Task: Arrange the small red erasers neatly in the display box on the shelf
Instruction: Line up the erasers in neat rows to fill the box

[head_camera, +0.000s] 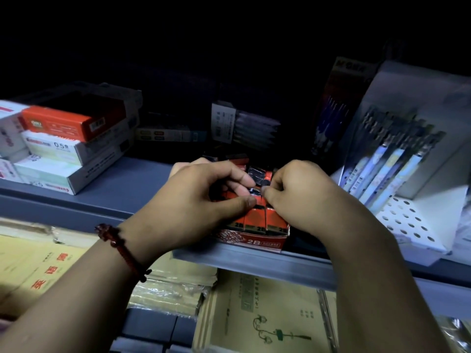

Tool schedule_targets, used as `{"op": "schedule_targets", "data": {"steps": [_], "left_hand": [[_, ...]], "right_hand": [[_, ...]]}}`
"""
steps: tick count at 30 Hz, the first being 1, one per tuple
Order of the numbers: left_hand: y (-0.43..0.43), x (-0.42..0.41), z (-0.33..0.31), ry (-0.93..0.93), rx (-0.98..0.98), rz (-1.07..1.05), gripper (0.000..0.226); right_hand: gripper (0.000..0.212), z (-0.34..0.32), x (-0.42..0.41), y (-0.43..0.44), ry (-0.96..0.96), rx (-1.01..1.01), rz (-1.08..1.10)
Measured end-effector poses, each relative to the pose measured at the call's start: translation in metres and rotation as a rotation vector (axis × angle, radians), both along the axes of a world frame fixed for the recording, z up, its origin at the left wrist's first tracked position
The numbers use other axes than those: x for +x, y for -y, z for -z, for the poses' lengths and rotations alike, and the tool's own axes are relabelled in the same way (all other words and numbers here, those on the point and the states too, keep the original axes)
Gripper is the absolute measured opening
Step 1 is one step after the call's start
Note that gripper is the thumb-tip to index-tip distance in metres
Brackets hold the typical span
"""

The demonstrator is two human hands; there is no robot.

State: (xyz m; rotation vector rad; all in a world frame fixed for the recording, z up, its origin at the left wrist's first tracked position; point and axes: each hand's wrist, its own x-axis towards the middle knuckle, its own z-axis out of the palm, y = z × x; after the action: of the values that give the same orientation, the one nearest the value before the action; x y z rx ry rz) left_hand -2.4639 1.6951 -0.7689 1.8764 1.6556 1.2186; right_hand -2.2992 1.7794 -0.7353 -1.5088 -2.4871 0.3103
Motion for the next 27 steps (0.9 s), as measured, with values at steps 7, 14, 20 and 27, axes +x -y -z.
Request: {"op": "schedule_targets", "data": {"steps": [7,14,20,27], "left_hand": [[-0.002,-0.001,-0.001,-0.043,0.002,0.003,0.031],[-0.002,-0.001,0.000,-0.030,0.002,-0.003,0.041],[-0.002,-0.003,0.002,-0.103,0.030,-0.016,0.046],[-0.002,-0.002,0.002,-0.144,0.043,-0.026,0.043]], "right_hand": [[0.029,0.010,-0.003,0.004,-0.047,0.075,0.032],[0.018,0.010,0.001,0.002,-0.141,0.006,0.049],[0.010,0.003,0.005,0.003,-0.237,-0.001,0.066],[0.035,0.002,0.004,0.001,-0.352,-0.026,0.063]]}}
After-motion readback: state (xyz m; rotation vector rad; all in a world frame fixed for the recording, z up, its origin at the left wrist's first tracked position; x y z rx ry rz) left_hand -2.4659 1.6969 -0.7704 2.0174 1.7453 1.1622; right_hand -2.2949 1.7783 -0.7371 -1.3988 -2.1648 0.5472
